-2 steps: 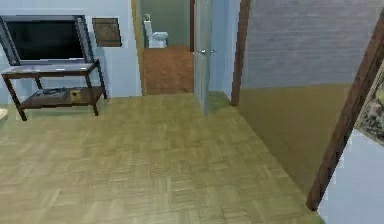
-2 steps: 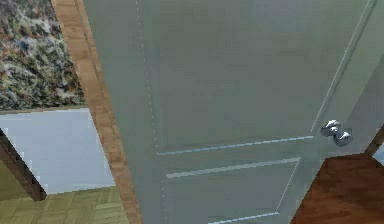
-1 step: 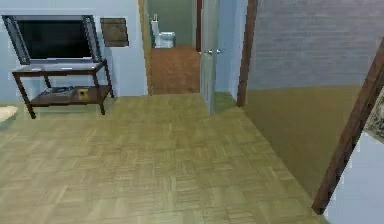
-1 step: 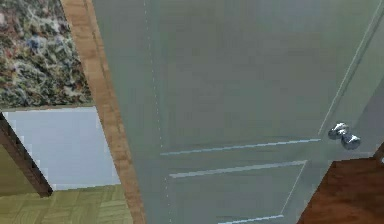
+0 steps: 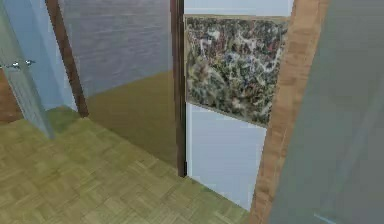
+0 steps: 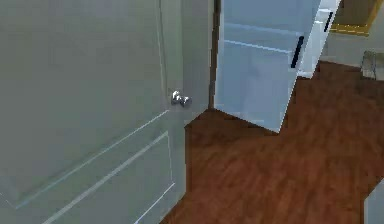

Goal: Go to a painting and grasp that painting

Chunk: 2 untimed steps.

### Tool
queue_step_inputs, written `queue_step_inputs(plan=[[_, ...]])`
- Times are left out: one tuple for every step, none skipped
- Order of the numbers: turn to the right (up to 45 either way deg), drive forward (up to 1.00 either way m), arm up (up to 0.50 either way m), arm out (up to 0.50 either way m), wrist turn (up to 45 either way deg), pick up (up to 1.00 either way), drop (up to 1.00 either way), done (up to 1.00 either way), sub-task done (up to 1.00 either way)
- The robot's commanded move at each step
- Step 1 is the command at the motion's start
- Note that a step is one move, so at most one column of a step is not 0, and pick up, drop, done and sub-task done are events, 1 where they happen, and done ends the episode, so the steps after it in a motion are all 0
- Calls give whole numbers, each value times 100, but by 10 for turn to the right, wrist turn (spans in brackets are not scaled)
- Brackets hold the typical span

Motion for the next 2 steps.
queue_step_inputs(plan=[[450,0,0,0,0,0,0,0,0],[360,0,0,0,0,0,0,0,0]])
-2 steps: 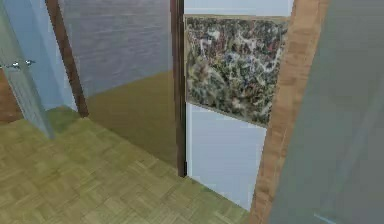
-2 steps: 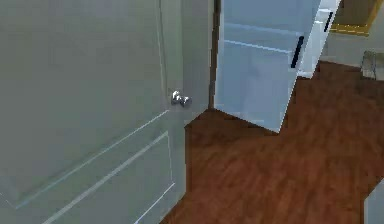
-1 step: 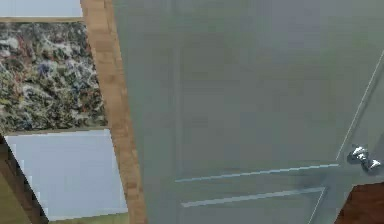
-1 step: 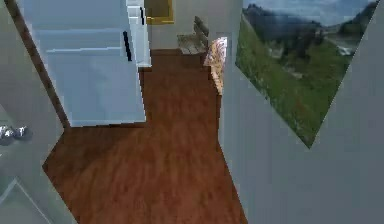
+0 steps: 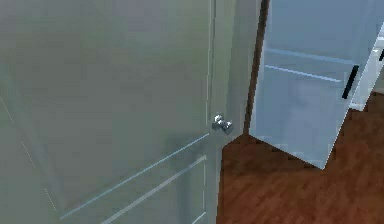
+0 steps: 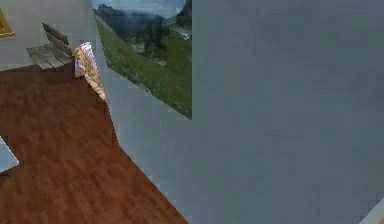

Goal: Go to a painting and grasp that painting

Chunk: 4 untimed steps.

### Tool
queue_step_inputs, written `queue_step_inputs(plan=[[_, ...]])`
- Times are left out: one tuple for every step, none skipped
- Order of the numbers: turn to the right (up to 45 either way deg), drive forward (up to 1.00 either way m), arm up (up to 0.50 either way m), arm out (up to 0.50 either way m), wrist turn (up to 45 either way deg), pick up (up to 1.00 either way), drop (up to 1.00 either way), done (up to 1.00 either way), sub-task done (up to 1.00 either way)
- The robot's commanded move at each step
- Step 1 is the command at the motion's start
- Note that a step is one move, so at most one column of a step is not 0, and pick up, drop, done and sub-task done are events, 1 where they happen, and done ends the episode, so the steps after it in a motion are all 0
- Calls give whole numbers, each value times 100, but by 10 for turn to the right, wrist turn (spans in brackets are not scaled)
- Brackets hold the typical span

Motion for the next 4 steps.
queue_step_inputs(plan=[[0,5,0,0,0,0,0,0,0],[450,0,0,0,0,0,0,0,0],[180,0,0,0,0,0,0,0,0],[0,10,0,0,0,0,0,0,0]])
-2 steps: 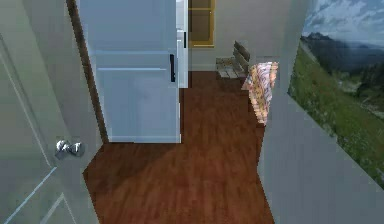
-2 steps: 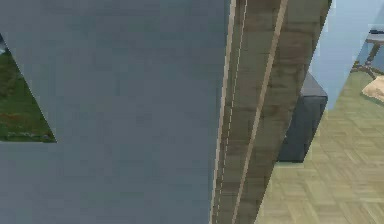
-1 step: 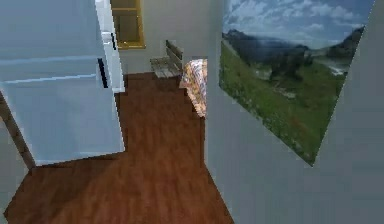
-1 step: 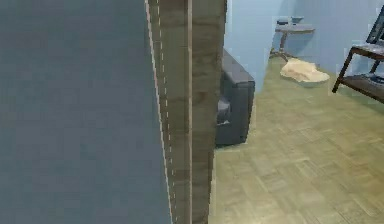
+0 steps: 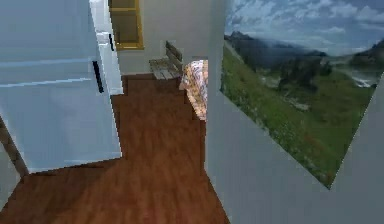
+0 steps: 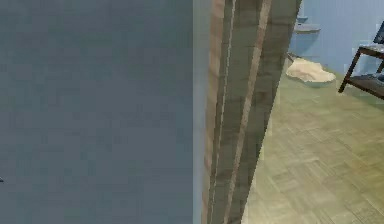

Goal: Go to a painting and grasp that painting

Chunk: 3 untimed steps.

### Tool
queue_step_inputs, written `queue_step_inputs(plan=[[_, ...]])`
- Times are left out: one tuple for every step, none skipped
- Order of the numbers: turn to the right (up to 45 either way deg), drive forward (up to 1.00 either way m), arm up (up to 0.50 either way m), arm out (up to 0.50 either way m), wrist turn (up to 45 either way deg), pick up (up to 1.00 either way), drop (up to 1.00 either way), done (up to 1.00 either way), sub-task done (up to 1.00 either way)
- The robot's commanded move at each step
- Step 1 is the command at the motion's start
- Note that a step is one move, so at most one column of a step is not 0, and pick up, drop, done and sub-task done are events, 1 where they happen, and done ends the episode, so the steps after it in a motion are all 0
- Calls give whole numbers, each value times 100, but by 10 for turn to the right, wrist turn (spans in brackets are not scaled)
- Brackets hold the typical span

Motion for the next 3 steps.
queue_step_inputs(plan=[[450,0,0,0,0,0,0,0,0],[450,0,0,0,0,0,0,0,0],[450,0,0,0,0,0,0,0,0]])
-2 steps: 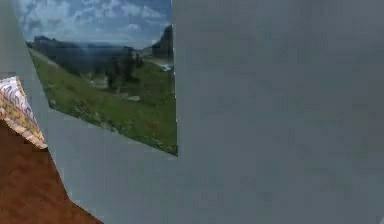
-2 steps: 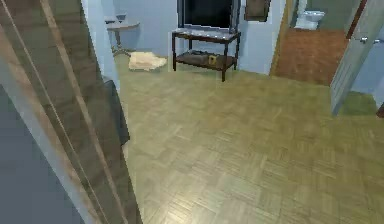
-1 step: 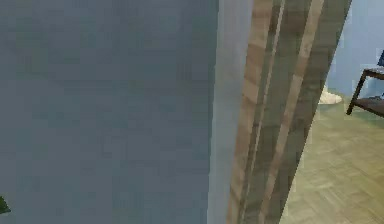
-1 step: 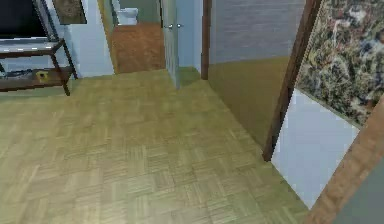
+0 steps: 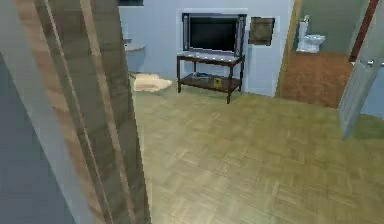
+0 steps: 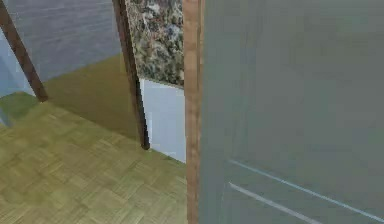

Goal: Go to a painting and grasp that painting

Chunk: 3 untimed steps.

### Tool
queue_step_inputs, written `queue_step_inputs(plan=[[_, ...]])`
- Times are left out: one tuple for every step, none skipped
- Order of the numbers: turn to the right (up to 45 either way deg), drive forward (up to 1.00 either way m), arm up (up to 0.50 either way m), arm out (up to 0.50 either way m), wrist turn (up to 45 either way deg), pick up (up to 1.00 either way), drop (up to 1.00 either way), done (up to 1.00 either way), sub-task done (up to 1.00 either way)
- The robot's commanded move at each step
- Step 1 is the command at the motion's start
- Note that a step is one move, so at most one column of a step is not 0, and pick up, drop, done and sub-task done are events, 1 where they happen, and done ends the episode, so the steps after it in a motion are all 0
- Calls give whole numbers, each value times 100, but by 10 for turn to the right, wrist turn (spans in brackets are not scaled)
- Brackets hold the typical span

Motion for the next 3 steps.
queue_step_inputs(plan=[[270,0,0,0,0,0,0,0,0],[0,40,0,0,0,0,0,0,0],[240,0,0,0,0,0,0,0,0]])
